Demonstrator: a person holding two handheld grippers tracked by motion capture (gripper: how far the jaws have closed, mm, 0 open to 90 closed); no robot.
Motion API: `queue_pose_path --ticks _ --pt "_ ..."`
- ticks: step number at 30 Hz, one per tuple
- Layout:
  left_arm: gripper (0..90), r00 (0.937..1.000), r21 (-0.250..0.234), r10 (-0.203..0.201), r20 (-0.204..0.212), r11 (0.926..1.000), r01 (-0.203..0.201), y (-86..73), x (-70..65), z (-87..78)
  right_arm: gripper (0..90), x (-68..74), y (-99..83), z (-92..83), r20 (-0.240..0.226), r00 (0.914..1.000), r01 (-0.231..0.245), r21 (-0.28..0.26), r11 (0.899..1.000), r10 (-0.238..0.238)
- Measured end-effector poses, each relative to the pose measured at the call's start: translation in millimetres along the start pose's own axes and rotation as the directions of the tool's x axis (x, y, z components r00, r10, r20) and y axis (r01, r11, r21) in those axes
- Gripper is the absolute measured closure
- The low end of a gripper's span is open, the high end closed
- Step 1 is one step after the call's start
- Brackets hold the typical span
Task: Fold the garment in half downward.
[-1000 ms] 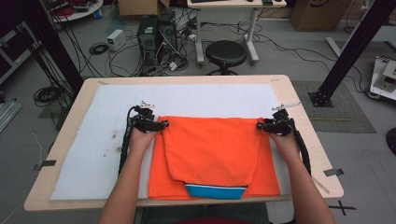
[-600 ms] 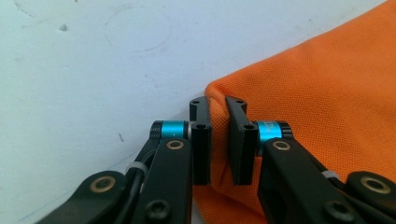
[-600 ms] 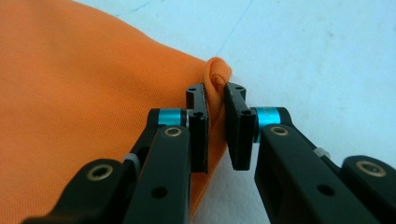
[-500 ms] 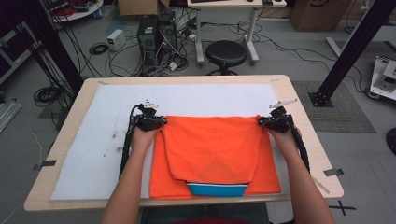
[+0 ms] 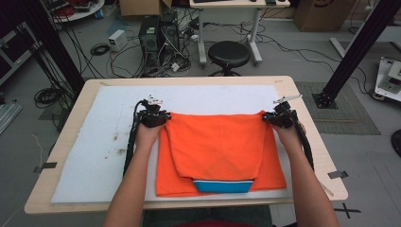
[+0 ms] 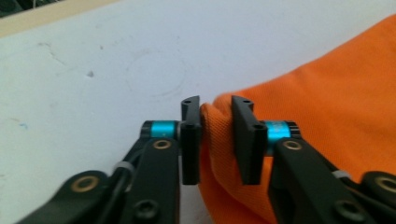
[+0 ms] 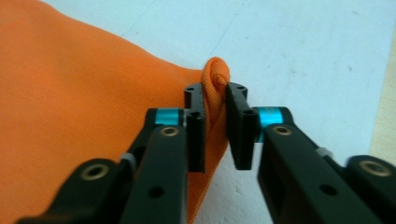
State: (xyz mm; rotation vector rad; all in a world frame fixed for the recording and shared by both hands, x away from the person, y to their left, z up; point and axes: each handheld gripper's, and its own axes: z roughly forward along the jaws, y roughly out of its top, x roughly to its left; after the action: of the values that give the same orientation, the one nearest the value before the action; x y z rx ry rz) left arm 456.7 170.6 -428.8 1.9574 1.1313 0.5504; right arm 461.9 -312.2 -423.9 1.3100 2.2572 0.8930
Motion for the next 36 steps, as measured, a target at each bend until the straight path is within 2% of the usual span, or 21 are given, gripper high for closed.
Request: queue_pose_path --ticks 1,4,6,9,11,13,16,19,23,25,28,31,34,36 --pt "60.2 0.9999 -0.006 -0.010 0.004 0.9999 0.010 0.3 0.3 -1.4 64.1 0.0 -0.1 -1.6 0.008 0.9999 -0.008 -0.010 1.000 0.008" --pt "50.9 0.9993 -0.044 -0.031 0.018 0.9985 0.032 0.1 -0.8 -9.8 55.1 -1.6 -0.6 -7.4 0.000 0.9995 -0.032 -0.036 0.999 0.032" --pt "45.2 0.9988 -0.062 -0.037 0.031 0.9973 0.039 -1.2 -1.5 -16.2 44.0 -0.6 -0.7 -13.8 0.004 0.9995 -0.031 -0.062 0.998 0.031" --pt "40.1 0.9982 -0.094 -0.029 0.053 0.9950 0.034 -4.4 -2.9 -26.8 39.2 3.2 -5.0 -26.0 -0.010 0.9994 -0.035 -0.127 0.991 0.034" --pt "35.7 0.9975 -0.116 -0.028 0.065 0.9927 0.035 -6.8 -3.8 -34.3 36.5 6.1 -8.9 -33.2 -0.005 0.9996 -0.029 -0.143 0.989 0.028" --pt "33.6 0.9963 -0.144 -0.021 0.083 0.9890 0.033 -9.8 -5.7 -43.3 33.1 8.9 -13.4 -40.0 -0.019 0.9995 -0.030 -0.160 0.987 0.027" --pt "31.0 0.9943 -0.192 -0.009 0.107 0.9809 0.029 -16.2 -10.5 -58.0 30.6 14.2 -20.1 -50.8 -0.019 0.9997 -0.018 -0.187 0.982 0.014" --pt "29.3 0.9920 -0.219 0.015 0.125 0.9757 0.013 -23.1 -17.4 -71.8 29.2 20.0 -27.7 -61.5 -0.032 0.9995 -0.007 -0.214 0.977 0.000" --pt "27.8 0.9896 -0.245 0.042 0.138 0.9696 -0.007 -30.4 -26.1 -88.3 27.6 28.1 -37.8 -74.9 -0.042 0.9990 0.005 -0.247 0.969 -0.016" --pt "26.9 0.9901 -0.257 0.053 0.130 0.9664 -0.018 -31.7 -28.4 -94.8 27.3 32.6 -42.7 -81.0 -0.048 0.9985 0.013 -0.261 0.965 -0.026" --pt "24.9 0.9871 -0.264 0.065 0.146 0.9642 -0.025 -32.4 -29.1 -103.9 26.7 37.6 -49.5 -89.3 -0.068 0.9972 0.008 -0.305 0.952 -0.031" --pt "24.4 0.9838 -0.281 0.071 0.165 0.9595 -0.022 -34.5 -29.3 -109.2 25.0 41.1 -51.0 -96.0 -0.065 0.9974 0.007 -0.316 0.949 -0.029" --pt "21.5 0.9816 -0.272 0.094 0.166 0.9612 -0.046 -35.1 -29.3 -110.0 21.5 43.3 -52.7 -101.8 -0.069 0.9973 0.000 -0.327 0.945 -0.024" --pt "19.4 0.9760 -0.278 0.112 0.187 0.9590 -0.056 -35.7 -28.1 -109.7 21.2 43.2 -51.5 -103.5 -0.100 0.9950 -0.033 -0.338 0.941 -0.002"
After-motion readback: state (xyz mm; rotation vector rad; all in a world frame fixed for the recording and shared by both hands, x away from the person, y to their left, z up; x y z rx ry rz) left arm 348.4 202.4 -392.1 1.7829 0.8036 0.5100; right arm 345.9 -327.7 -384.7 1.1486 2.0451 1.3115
